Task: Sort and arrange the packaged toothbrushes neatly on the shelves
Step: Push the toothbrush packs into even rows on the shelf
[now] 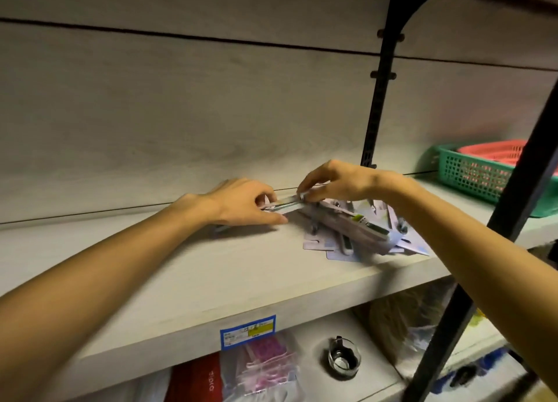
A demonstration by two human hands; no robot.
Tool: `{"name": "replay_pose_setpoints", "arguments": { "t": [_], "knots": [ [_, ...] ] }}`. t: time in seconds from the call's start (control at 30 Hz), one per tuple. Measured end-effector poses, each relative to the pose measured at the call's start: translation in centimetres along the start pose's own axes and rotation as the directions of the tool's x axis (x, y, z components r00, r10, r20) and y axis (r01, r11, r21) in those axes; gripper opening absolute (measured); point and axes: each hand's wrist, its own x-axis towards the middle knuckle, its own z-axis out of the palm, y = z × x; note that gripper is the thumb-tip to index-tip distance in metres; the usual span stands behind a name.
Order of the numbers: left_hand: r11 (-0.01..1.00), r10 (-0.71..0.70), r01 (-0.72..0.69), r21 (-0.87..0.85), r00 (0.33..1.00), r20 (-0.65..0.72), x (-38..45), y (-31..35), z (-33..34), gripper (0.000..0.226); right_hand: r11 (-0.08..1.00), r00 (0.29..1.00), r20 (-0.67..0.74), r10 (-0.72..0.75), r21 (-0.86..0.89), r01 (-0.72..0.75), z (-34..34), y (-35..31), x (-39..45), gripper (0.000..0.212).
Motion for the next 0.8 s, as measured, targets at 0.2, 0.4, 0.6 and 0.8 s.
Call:
{"name": "replay_pose_setpoints", "arguments": {
  "t": [0.2, 0.4, 0.6, 0.8],
  "knots": [
    [0.977, -0.155, 0.171, 0.127, 0.980, -0.125, -0.4, -1.5, 1.6, 0.071, 0.983, 0.986, -0.008, 0.164, -0.088, -0.164, 0.3, 3.1, 0.6, 0.054],
    [0.938, -0.338, 0.316, -0.141, 0.926, -0.167, 0.3, 0.1, 2.0, 0.062, 0.991, 0.991, -0.040, 0.126, -0.045, -0.128, 2.2, 4.3, 0.9, 0.053],
    [0.770, -0.533, 0.424, -0.477, 0.838, -0.117, 0.3, 0.8, 2.4, 0.055, 0.997, 0.985, -0.159, 0.067, 0.040, -0.061, 2.9, 4.6, 2.5, 0.049],
    [0.570, -0.584, 0.321, -0.756, 0.806, -0.099, -0.8, 1.3, 3.3, 0.048, 0.992, 0.962, -0.251, 0.102, 0.097, -0.080, 2.9, 4.0, 4.4, 0.041]
  ]
}}
